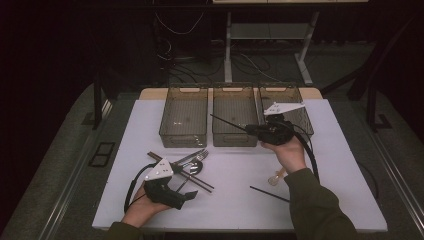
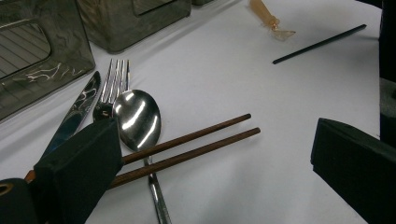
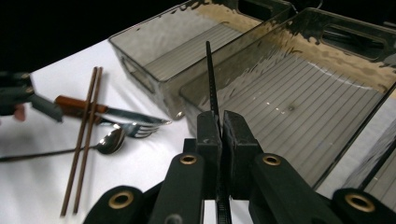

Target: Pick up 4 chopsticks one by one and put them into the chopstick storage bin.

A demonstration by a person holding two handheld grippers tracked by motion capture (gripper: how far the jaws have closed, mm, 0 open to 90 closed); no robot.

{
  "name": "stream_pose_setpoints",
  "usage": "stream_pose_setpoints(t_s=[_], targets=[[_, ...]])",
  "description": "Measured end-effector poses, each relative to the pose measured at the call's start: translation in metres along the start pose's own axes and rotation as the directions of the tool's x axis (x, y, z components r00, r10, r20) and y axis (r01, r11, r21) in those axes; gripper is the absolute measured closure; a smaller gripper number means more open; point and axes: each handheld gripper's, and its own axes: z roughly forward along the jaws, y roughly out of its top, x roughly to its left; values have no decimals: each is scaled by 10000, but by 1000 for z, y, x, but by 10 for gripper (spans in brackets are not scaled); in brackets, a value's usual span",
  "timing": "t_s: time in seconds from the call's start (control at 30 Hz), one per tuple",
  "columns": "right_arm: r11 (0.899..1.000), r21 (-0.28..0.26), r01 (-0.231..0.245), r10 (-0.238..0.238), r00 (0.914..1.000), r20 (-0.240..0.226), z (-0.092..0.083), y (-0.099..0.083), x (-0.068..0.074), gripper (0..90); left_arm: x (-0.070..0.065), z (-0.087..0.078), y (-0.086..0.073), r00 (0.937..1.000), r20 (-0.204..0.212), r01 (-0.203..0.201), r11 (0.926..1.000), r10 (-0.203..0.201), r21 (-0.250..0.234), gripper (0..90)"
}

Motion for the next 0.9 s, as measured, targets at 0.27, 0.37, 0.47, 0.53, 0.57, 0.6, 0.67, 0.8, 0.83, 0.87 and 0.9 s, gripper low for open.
stream_pose_setpoints(t_s=[0.27, 0.37, 0.47, 0.53, 0.57, 0.6, 0.67, 0.8, 0.83, 0.87, 0.9], targets=[[9999, 33, -147, 147, 9997, 213, 19, 20, 4, 859, -1, -1, 0, 10000, 40, 18, 10000, -18, -3, 14], [9999, 101, -109, 106, 9994, 337, 29, 27, 5, 860, -1, 0, 1, 10000, 66, -11, 10000, 11, 34, 14], [9999, 150, -78, 71, 9989, 468, 39, 34, 6, 859, -1, -1, 1, 10000, 69, -12, 10000, 12, 33, 13], [9997, 185, -154, 144, 9984, 549, 46, 38, 6, 859, -2, -1, 1, 10000, 85, 15, 10000, -15, -13, 14], [9996, 180, -199, 189, 9984, 535, 49, 39, 7, 860, -2, -1, 1, 10000, 91, 15, 10000, -15, -16, 14], [9995, 192, -236, 225, 9983, 532, 52, 41, 7, 860, -2, -1, 1, 10000, 95, 12, 10000, -12, -15, 14], [9994, 209, -259, 247, 9981, 568, 58, 43, 8, 860, -2, -1, 1, 9999, 106, 14, 10000, -14, -16, 14], [9995, 256, -182, 165, 9976, 667, 71, 49, 11, 859, -3, 0, 1, 10000, 35, -9, 10000, 9, -1, 13], [9995, 268, -168, 149, 9973, 720, 75, 51, 12, 859, -3, 0, 1, 10000, 48, -63, 10000, 62, 56, 14], [9995, 259, -197, 178, 9973, 714, 78, 53, 13, 860, -3, 0, 1, 10000, 55, -57, 9999, 57, 82, 14], [9995, 249, -172, 153, 9971, 745, 81, 54, 14, 860, -4, 0, 1, 10000, 61, -18, 10000, 17, 48, 13]])
